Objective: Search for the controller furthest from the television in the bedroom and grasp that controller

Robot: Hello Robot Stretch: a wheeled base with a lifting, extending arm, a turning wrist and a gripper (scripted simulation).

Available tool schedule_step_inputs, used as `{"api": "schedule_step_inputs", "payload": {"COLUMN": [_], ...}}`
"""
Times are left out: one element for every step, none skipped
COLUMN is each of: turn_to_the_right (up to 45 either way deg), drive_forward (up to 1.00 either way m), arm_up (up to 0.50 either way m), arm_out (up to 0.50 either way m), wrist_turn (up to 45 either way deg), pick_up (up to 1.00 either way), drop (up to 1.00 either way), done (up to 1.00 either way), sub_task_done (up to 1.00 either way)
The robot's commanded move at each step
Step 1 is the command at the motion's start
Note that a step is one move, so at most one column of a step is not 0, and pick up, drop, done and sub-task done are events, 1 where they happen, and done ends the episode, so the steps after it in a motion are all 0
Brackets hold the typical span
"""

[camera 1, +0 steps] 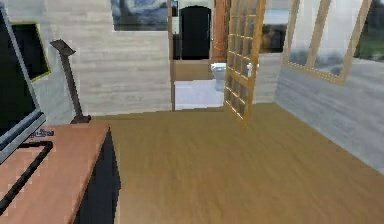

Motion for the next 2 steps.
{"api": "schedule_step_inputs", "payload": {"turn_to_the_right": [-3.0, 0.0], "drive_forward": [0.0, 1.0], "arm_up": [0.0, 0.0], "arm_out": [0.0, 0.0], "wrist_turn": [0.0, 0.0], "pick_up": [0.0, 0.0], "drop": [0.0, 0.0], "done": [0.0, 0.0], "sub_task_done": [0.0, 0.0]}}
